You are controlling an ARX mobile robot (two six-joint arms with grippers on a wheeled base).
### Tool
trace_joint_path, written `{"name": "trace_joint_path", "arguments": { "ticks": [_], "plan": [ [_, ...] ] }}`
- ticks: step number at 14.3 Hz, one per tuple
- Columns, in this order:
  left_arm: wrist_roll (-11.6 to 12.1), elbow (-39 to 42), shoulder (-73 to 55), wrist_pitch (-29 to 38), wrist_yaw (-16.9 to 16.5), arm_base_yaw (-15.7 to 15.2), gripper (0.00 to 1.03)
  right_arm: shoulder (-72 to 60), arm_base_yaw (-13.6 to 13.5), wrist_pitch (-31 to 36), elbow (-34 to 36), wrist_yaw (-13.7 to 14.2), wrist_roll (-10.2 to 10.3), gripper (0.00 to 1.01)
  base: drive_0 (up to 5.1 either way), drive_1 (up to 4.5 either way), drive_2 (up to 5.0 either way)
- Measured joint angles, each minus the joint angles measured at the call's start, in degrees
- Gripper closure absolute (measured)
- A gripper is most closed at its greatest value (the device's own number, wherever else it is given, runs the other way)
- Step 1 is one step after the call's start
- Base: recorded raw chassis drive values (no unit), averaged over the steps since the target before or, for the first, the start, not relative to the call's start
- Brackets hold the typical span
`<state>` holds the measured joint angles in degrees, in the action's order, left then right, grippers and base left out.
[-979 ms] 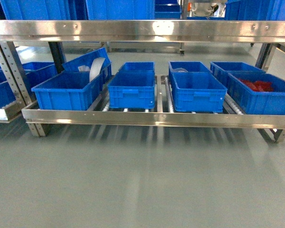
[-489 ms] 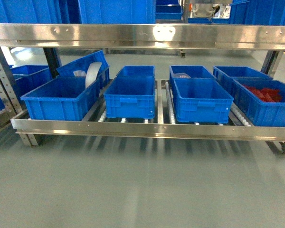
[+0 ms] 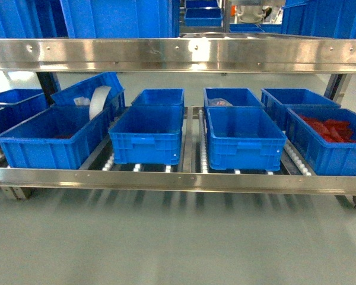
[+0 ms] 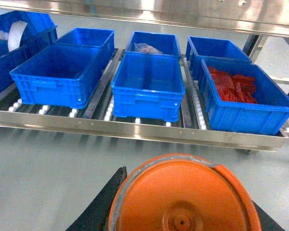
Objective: Sort blue parts and orange caps into right shelf containers
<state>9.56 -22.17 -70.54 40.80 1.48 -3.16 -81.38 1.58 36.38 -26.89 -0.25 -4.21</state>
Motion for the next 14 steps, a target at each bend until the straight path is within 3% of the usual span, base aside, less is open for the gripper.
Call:
{"name": "trace_joint_path", "arguments": {
  "ticks": [6, 14],
  "plan": [
    [0.02, 0.0, -0.17, -0.13, 0.02, -0.04, 0.58, 0.0, -0.07, -0.04, 0.0, -0.02, 0.0, 0.57, 2.5, 2.27, -5.1],
    [0.07, -0.22, -0.28, -0.11, 0.02, -0.04, 0.58, -0.15, -0.07, -0.2, -0.2, -0.02, -0.15, 0.57, 0.1, 4.18, -4.0]
  ]
}}
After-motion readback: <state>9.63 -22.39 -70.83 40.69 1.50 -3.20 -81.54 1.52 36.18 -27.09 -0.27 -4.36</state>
